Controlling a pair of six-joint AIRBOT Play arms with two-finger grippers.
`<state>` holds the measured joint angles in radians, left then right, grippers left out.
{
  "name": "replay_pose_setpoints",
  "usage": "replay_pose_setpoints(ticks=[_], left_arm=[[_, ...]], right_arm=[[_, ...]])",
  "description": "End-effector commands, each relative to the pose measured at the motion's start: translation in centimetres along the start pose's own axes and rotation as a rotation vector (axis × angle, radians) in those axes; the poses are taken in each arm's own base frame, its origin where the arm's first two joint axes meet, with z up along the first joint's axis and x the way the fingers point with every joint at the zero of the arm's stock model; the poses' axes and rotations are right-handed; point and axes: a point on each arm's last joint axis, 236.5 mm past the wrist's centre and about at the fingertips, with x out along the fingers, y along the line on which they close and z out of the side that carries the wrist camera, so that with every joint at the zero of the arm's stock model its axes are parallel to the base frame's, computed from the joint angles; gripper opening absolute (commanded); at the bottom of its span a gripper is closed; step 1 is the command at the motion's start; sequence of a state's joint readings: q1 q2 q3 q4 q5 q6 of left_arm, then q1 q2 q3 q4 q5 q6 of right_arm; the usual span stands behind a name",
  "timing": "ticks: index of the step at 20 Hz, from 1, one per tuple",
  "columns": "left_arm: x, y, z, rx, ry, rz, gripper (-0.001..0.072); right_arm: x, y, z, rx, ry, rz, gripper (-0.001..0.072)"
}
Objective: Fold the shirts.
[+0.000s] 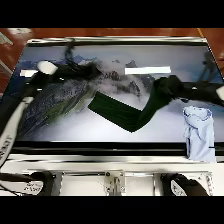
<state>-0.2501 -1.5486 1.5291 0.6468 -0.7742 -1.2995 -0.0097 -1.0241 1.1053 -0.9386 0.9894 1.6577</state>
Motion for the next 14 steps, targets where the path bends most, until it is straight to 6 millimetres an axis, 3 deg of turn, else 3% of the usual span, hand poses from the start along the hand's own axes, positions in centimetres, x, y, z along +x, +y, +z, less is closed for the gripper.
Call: replay_pose_setpoints(ticks=[1,3,5,8,9,11,14], left_arm=[[-13.4,0.6,9.3,0.069,-0.285,0.112,0.0035],[-19.7,-2.7,11.4,0.13,-0.409,0.112,0.0036],[-24.7,-7.0,11.9,0.199,-0.501,0.093,0.0036],[-27.7,-10.9,10.6,0.261,-0.522,0.06,0.0036],[-27.7,-11.4,9.7,0.27,-0.493,0.052,0.0036],[-26.9,-11.3,8.1,0.27,-0.417,0.045,0.0036],[-25.5,-9.7,6.9,0.24,-0.364,0.054,0.0036]], right_arm=[[9.7,5.3,-1.8,-0.007,-0.018,0.11,0.0051],[16.3,7.5,-5.1,0.059,-0.011,0.15,0.0051],[21.8,8.1,-8.8,0.173,-0.012,0.151,0.0051],[26.8,8.0,-14.8,0.394,0.067,0.124,0.0053],[27.6,8.5,-15.7,0.401,0.082,0.127,0.0143],[27.8,9.3,-14.9,0.396,0.055,0.141,0.0675],[25.6,10.1,-10.7,0.316,-0.017,0.183,0.0685]])
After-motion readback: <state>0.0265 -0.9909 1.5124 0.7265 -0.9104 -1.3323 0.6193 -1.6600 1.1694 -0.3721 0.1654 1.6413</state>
